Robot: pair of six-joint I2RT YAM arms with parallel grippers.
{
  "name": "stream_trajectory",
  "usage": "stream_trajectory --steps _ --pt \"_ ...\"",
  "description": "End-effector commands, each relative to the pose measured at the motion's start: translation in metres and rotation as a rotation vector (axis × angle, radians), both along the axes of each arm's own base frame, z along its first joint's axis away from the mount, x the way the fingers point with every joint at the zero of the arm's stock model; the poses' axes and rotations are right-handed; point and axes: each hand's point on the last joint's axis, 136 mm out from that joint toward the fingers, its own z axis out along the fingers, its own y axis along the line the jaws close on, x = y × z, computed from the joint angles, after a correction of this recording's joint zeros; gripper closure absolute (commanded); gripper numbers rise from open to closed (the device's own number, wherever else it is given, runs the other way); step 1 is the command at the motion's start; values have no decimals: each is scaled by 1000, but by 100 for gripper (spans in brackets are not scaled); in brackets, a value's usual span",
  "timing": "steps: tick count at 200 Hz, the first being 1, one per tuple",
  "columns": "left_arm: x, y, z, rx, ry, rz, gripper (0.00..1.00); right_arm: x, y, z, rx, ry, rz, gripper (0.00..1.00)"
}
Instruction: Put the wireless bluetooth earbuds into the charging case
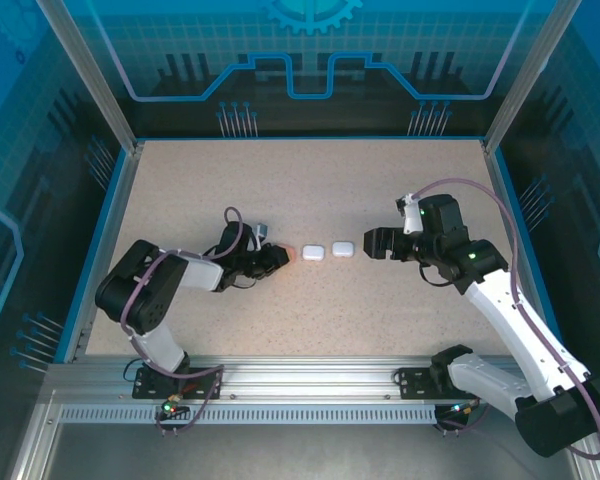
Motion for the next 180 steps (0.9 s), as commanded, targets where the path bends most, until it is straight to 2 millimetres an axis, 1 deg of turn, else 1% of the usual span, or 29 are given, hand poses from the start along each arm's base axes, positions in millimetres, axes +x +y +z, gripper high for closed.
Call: stream_trajectory --steps 1,16,36,67,86,110,124,126,128,129,131,132,155,166,170,172,180 --pt "10 -5 3 -23 -8 0 83 -2 -4 -8 -8 26 4 12" --pt "11 0 -1 1 -8 25 67 -2 -7 -9 -15 33 -5 12" --pt "10 7 -5 39 -8 49 57 -4 -12 -10 -25 39 -18 11" --pt "8 15 -6 97 -12 51 51 -7 -27 -11 -55 46 -53 10" --pt "5 24 -5 156 -8 60 49 -7 -37 -10 -72 44 -77 10" --pt "2 34 2 201 -24 66 45 -8 -49 -10 -96 39 -103 9" --pt "1 40 12 203 -53 77 45 -8 -56 -10 -107 31 -118 7" --pt "1 41 15 204 -61 80 45 -8 -57 -11 -108 30 -121 5" --pt "1 42 16 206 -66 83 45 -7 -58 -11 -110 30 -124 2" --pt "2 42 20 205 -78 84 45 -7 -58 -11 -112 29 -125 1" --pt "1 43 19 211 -77 85 44 -7 -59 -11 -113 27 -127 0" --pt "2 44 23 209 -88 88 44 -7 -60 -11 -114 26 -129 0" --pt "2 62 55 269 -193 126 40 -4 -75 -12 -119 -4 -183 0" --pt "1 74 73 322 -258 148 36 0 -82 -16 -121 -28 -216 0" --pt "0 78 79 345 -280 157 34 3 -86 -13 -121 -47 -233 0" --pt "0 81 81 358 -291 162 33 2 -88 -21 -128 -36 -239 0" --pt "-1 91 94 406 -340 182 28 5 -96 -27 -141 -51 -274 0"
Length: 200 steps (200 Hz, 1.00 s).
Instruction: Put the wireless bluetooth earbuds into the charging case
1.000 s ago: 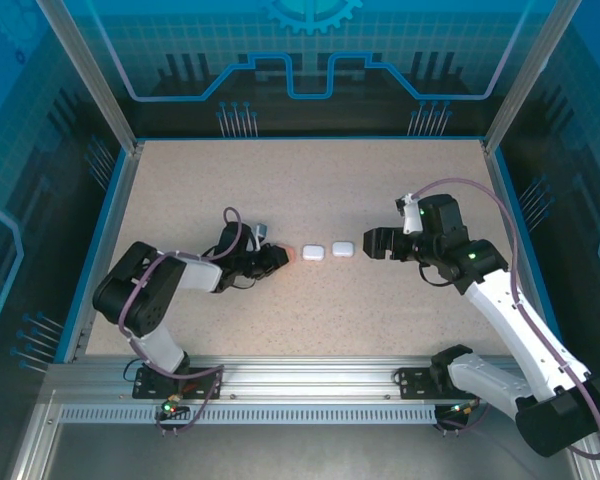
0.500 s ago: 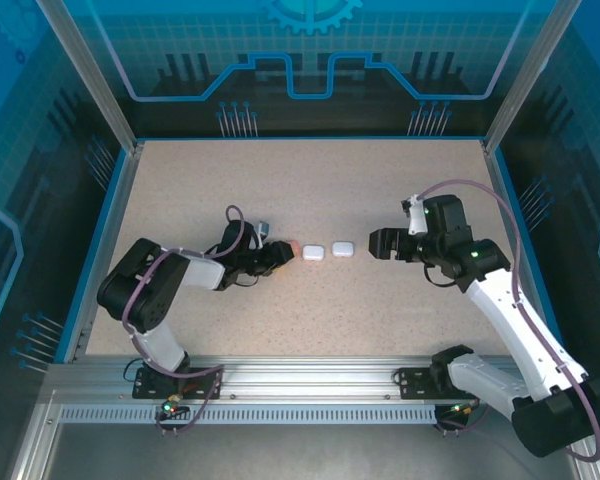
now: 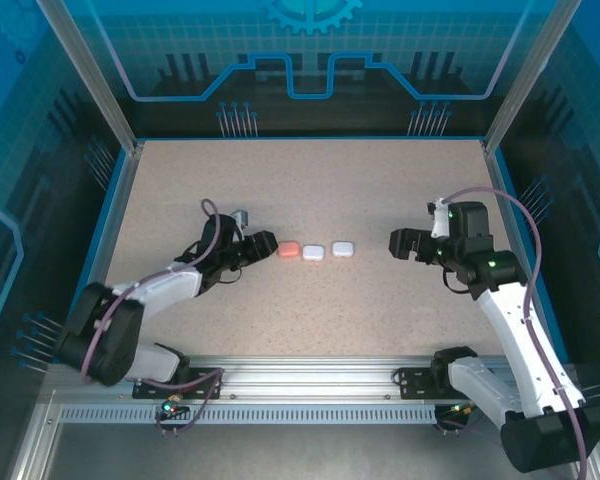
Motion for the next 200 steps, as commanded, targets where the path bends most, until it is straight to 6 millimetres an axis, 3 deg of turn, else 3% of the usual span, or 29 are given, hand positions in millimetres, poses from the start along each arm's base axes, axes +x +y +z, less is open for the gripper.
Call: stream_trajectory --steps 1,23,39,58,85,121,136,182,200 --pt "-6 37 22 194 -109 60 28 7 -23 -15 -49 -43 -80 0" --pt "-10 75 53 353 -240 167 13 19 -50 -29 -109 -119 -195 0" --pt "-13 101 71 464 -331 246 2 29 -56 -40 -146 -209 -197 0" --pt "-13 123 79 573 -405 289 1 37 -67 -56 -175 -291 -247 0" --pt "-12 148 68 671 -376 331 1 48 -83 -68 -212 -315 -300 0" --pt "-7 174 46 774 -357 377 1 71 -82 -95 -288 -352 -229 0" --pt "-5 180 33 796 -326 373 1 85 -76 -95 -293 -358 -179 0" --pt "1 175 9 807 -342 315 1 118 -60 -88 -277 -448 -100 0" --pt "5 170 4 811 -343 273 1 126 -56 -99 -274 -446 -86 0"
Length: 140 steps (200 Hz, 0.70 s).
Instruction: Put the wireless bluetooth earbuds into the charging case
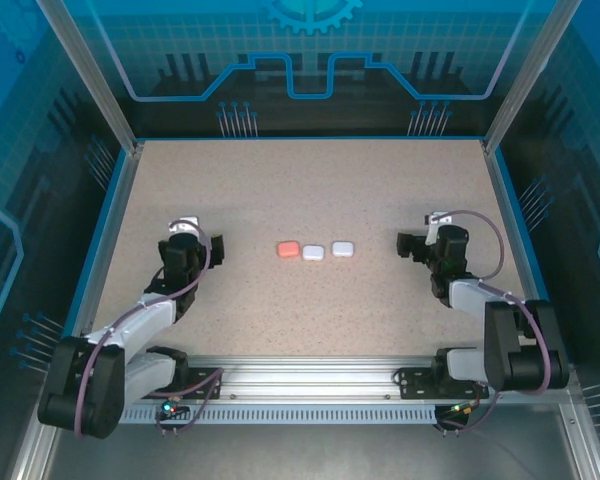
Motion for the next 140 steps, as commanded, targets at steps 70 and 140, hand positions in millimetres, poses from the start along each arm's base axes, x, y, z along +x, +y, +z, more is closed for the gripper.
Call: stream_trajectory --steps 70,140 --pt "32 -36 18 56 -197 -260 1 34 35 11 -56 -134 184 0" --pt "39 -33 5 -41 -313 -263 1 34 35 11 -60 -132 183 0"
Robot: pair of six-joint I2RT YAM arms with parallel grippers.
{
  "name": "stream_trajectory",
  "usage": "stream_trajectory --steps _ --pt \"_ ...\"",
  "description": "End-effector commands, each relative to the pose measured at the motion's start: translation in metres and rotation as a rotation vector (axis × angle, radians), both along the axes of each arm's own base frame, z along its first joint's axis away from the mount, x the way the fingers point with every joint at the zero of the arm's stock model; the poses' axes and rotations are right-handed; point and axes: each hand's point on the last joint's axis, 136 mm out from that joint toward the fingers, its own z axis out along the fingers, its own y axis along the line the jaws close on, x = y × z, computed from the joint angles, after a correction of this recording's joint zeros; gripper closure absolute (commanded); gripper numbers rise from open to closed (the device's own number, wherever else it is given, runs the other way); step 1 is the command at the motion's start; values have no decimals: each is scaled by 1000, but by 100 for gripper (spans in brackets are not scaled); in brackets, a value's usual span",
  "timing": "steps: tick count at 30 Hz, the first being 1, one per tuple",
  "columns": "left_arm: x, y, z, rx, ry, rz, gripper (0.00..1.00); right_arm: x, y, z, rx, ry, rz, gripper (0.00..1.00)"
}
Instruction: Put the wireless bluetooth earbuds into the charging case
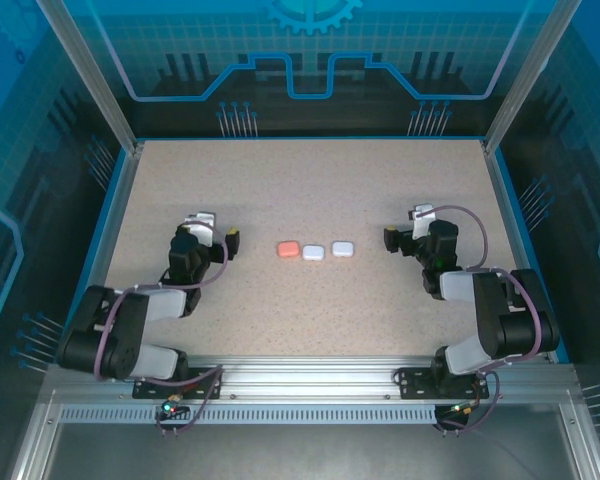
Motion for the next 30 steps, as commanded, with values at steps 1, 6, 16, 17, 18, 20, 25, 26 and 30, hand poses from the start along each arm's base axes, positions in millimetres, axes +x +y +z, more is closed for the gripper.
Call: stream_trajectory --steps 1,6,16,17,18,20,25,26,30 --pt "-2 7 6 -61 -120 4 1 8 0 11 -6 -43 8 0" --pt "-2 18 6 -71 -152 57 1 8 1 11 -8 -43 9 0" --pt "26 31 -8 -135 31 93 1 7 1 11 -16 -44 4 0" --pt "26 32 -8 -133 28 93 1 8 1 11 -15 -44 4 0" --pt "26 32 -8 -134 29 94 1 7 2 11 -15 -44 6 0" --pt "26 32 -8 -133 28 93 1 7 1 11 -16 -44 4 0" --pt "26 32 -8 -132 30 93 1 8 1 12 -15 -45 4 0" --pt "26 32 -8 -132 30 92 1 8 1 12 -14 -46 4 0" --pt "26 31 -9 -132 32 92 1 8 1 12 -13 -45 6 0"
